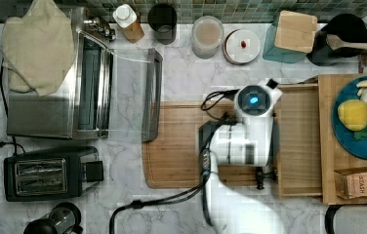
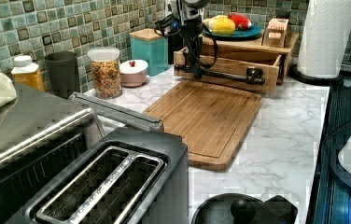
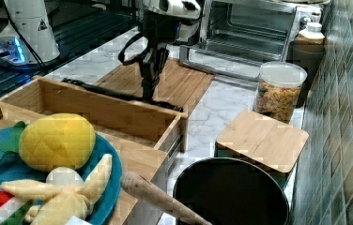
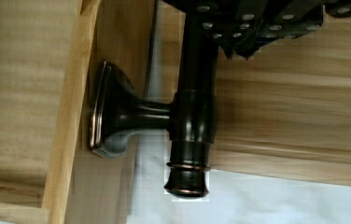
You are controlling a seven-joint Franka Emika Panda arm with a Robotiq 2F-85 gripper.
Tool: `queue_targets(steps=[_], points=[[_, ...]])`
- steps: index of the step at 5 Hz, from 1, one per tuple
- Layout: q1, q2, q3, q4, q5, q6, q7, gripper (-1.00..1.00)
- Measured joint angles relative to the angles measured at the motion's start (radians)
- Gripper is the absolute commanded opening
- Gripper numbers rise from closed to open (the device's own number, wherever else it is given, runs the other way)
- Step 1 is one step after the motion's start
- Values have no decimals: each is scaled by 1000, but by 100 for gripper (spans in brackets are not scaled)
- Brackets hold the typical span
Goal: Close the drawer.
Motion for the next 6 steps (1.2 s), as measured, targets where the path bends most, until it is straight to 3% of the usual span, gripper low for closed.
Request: queue_targets(steps=[1,2,3,6], points=[[-49,87,-58,113,26,-14,0,-100],[-133,130,-87,163,39,52,-1,-100],[-156,124,-62,170,54,32,-1,-100],[-157,123,-63,175,47,14,-1,-100]])
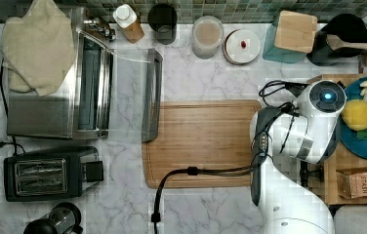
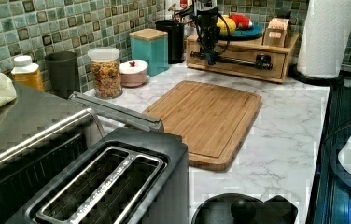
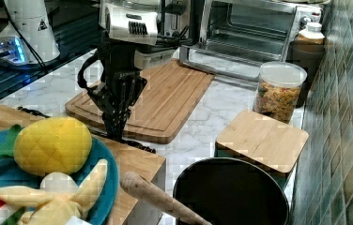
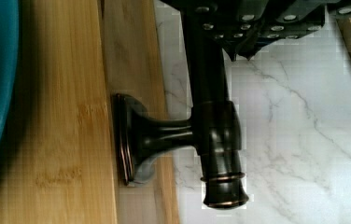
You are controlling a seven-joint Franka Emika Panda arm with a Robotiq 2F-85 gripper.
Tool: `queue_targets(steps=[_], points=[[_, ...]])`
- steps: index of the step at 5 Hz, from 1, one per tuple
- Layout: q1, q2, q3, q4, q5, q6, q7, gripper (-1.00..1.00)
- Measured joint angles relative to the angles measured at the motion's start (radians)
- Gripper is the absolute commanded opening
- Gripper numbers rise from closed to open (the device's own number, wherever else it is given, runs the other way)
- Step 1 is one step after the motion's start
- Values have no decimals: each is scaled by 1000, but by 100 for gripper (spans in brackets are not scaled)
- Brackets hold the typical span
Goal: Close the drawer.
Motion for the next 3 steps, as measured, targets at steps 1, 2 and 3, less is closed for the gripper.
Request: queue_targets(steps=[1,2,3], points=[[7,0,-6,-1,0,3,0,-100],[10,0,-8,-1,0,0,0,-100],[9,0,-9,-1,2,0,0,-100]])
